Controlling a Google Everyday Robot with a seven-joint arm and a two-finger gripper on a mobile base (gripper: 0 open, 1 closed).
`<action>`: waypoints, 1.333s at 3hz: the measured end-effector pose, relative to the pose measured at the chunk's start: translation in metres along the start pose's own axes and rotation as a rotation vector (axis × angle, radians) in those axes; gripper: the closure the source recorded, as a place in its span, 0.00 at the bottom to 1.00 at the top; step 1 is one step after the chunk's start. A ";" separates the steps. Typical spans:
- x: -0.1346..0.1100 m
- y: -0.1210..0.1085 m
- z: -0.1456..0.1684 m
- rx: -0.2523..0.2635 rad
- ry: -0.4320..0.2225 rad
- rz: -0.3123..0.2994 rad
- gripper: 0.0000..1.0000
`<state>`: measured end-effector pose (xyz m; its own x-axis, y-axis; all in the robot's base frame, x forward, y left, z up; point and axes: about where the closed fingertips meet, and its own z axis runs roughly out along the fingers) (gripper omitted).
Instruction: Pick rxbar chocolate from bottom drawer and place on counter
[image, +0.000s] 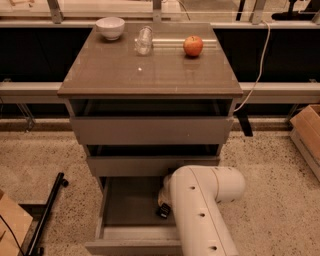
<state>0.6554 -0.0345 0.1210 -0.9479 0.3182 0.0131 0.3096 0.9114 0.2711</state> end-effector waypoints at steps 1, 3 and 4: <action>0.000 0.000 0.000 0.000 0.000 0.000 1.00; 0.004 -0.001 0.000 -0.003 -0.006 0.021 1.00; 0.017 0.000 -0.014 -0.099 -0.044 0.042 1.00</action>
Offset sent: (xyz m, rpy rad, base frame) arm -0.0263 0.0017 -0.0525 -0.0280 0.0224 -0.1837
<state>0.6382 -0.0326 0.1351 -0.9296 0.3683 -0.0155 0.3377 0.8677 0.3649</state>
